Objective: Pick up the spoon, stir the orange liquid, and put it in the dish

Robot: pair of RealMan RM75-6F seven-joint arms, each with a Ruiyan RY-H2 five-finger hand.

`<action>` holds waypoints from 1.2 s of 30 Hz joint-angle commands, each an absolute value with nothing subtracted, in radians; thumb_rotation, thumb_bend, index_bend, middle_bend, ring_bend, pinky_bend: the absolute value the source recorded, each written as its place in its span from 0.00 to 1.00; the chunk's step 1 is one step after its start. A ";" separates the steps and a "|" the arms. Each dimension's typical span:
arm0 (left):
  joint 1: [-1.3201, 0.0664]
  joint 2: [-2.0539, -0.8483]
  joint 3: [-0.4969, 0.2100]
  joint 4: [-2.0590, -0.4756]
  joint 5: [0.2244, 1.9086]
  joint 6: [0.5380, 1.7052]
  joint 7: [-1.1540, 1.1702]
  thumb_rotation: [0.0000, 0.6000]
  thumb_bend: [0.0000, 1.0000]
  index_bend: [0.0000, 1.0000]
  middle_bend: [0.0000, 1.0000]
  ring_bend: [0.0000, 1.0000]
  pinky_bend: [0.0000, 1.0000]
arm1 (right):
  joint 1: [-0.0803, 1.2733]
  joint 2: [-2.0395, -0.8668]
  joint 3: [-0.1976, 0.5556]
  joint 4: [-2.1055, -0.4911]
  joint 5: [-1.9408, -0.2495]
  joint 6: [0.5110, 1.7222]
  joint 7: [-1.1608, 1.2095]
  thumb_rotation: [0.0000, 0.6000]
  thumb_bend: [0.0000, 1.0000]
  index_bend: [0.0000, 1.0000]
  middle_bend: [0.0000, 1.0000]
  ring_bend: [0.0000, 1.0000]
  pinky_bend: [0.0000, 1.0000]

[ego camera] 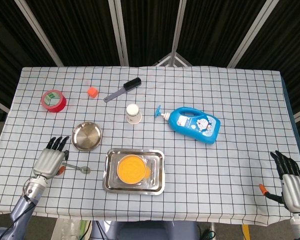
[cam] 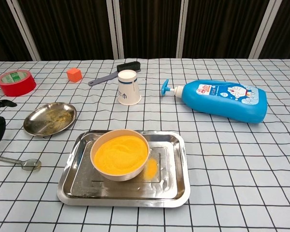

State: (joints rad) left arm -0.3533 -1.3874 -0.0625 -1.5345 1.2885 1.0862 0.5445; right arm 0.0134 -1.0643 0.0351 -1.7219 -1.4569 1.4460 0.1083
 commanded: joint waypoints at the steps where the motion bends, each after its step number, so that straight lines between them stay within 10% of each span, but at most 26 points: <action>1: -0.362 -1.406 -0.055 -1.518 1.280 1.077 0.558 1.00 0.39 0.49 0.00 0.00 0.04 | 0.014 -1.065 0.036 -1.721 -1.457 1.445 0.109 1.00 0.31 0.00 0.00 0.00 0.00; 36: -0.405 -1.486 -0.020 -1.435 1.234 1.053 0.599 1.00 0.48 0.50 0.00 0.00 0.04 | 0.015 -1.065 0.037 -1.724 -1.451 1.441 0.109 1.00 0.31 0.00 0.00 0.00 0.00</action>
